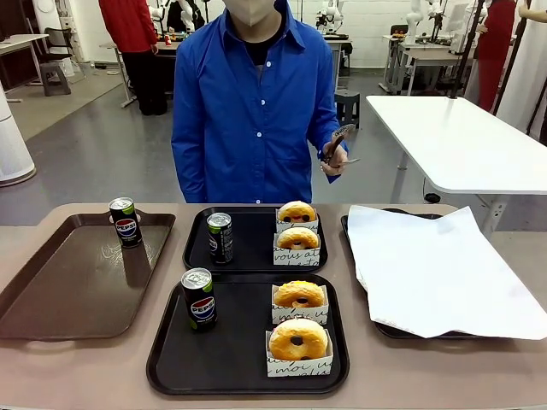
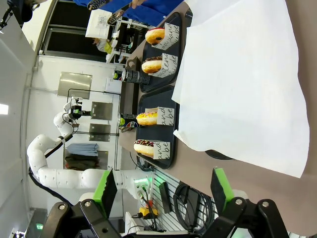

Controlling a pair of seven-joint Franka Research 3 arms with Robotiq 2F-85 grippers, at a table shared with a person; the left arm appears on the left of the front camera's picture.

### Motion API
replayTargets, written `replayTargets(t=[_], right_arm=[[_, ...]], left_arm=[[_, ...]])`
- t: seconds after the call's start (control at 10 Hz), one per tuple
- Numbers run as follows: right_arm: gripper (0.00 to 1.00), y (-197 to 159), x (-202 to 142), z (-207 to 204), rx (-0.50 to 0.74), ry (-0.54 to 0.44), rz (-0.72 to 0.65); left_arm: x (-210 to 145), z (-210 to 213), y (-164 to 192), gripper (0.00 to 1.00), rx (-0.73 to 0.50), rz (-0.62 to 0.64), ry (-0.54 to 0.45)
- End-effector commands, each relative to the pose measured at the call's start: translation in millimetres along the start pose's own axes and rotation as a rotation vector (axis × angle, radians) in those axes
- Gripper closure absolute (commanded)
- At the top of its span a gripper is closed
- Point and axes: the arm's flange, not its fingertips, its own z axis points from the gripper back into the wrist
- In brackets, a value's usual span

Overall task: Set up donuts and drinks on trays.
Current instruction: Pick up one Pepsi coke from the Handle tray and place it on the Flat Tray without a Pepsi coke.

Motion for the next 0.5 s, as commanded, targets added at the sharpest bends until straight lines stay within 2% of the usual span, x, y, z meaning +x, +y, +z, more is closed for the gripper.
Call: replayTargets(t=[0.0, 0.4], right_arm=[[0.00, -0.8, 1.3, -0.1, 0.022, -0.010, 0.012], [0.00, -0.8, 1.3, -0.1, 0.022, -0.010, 0.012]], left_arm=[[-0.9, 0.7, -0.3, 0.00, -0.003, -0.001, 0.002], [-0.9, 0.7, -0.3, 0.00, -0.003, -0.001, 0.002]])
